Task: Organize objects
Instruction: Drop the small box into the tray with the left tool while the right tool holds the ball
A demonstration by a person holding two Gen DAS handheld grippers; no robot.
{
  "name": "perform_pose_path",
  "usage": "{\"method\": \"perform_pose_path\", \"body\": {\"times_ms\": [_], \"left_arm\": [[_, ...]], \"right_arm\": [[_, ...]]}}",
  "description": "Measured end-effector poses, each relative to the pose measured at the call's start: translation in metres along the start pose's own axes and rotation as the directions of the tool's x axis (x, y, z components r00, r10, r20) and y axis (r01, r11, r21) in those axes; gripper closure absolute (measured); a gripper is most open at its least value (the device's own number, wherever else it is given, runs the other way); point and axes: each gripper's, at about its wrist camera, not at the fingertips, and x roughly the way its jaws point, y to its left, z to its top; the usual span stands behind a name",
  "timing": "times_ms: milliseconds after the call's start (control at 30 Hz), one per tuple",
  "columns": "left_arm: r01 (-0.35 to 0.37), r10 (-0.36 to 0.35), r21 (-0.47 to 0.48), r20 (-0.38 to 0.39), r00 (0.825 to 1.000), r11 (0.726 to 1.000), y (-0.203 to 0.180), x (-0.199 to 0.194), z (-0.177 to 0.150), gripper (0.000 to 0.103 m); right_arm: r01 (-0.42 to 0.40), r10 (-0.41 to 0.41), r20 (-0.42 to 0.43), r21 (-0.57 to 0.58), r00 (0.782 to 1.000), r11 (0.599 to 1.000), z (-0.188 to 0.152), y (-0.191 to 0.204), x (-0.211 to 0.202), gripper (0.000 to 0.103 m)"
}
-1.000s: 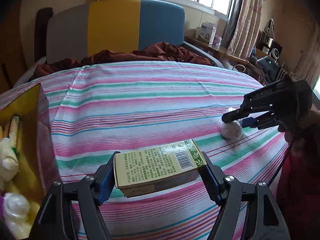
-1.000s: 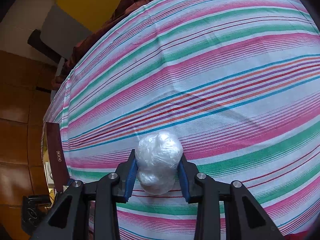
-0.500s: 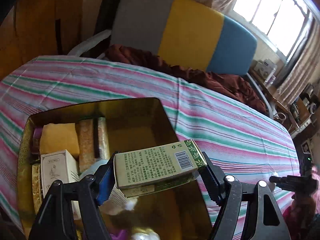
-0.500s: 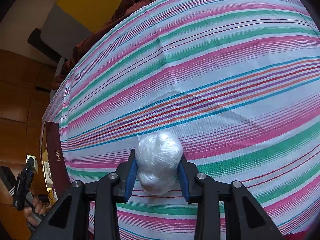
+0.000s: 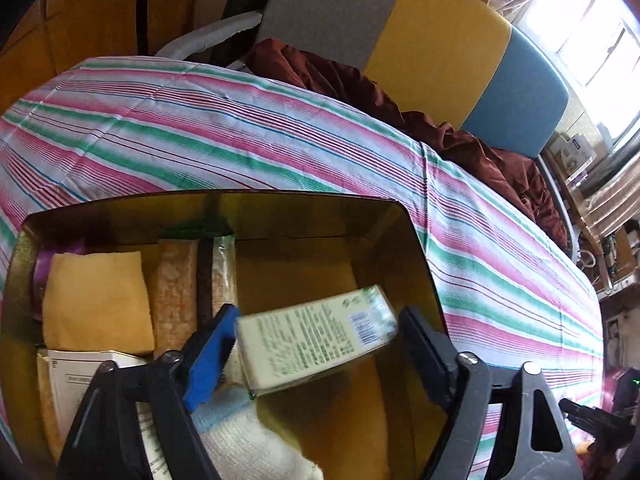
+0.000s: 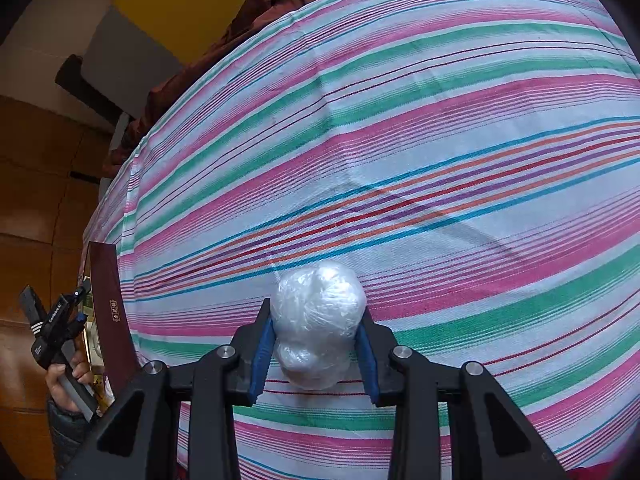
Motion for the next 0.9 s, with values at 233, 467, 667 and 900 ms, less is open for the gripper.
{"method": "perform_pose_path", "body": {"times_ms": [233, 467, 667, 900], "left_arm": [[-0.02, 0.018, 0.032, 0.065, 0.998, 0.999, -0.002, -0.023, -0.01, 0.016], [-0.123, 0.083, 0.165, 0.23, 0.97, 0.979, -0.009, -0.076, -0.05, 0.014], [-0.157, 0.086, 0.22, 0.303, 0.949, 0.963, -0.007, -0.11, -0.086, 0.014], [-0.19, 0.104, 0.218, 0.353, 0.93, 0.957, 0.004, -0.136, -0.113, 0.014]], "right_arm": [[0.001, -0.001, 0.0, -0.001, 1.0, 1.0, 0.0, 0.0, 0.0, 0.068], [0.003, -0.003, 0.0, -0.002, 1.0, 1.0, 0.0, 0.0, 0.0, 0.068], [0.024, -0.024, 0.0, -0.02, 1.0, 1.0, -0.001, 0.002, 0.0, 0.068], [0.076, -0.075, 0.006, -0.059, 0.997, 0.995, -0.002, 0.008, -0.001, 0.068]]}}
